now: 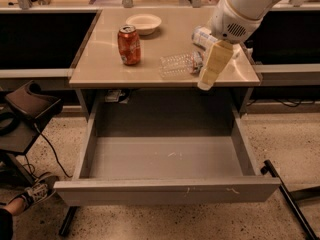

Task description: Place water bottle into top drawer

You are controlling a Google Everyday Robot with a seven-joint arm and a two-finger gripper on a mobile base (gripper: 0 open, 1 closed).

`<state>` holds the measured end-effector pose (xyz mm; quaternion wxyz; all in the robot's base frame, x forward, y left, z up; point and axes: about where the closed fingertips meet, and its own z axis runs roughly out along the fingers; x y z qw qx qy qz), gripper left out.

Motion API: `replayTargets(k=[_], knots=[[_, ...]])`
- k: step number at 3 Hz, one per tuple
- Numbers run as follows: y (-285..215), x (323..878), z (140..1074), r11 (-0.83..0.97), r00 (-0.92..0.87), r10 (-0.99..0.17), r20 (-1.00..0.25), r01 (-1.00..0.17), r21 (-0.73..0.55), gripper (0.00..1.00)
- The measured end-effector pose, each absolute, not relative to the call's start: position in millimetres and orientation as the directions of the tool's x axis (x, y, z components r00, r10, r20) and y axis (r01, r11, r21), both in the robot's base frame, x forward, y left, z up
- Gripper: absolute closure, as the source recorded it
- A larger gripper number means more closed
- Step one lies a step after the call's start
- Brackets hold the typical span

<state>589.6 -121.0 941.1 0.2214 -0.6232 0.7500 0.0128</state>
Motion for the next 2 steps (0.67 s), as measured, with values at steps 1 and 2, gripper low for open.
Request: replayTargets(k=[1,2], knots=[[-94,619,927,0.150,-0.045,-0.924,-0.380,-0.956,-0.252,0.00],[-60,660,902,0.084,0.022,-0.906,-0.422,-0.969,-0.231,0.00]])
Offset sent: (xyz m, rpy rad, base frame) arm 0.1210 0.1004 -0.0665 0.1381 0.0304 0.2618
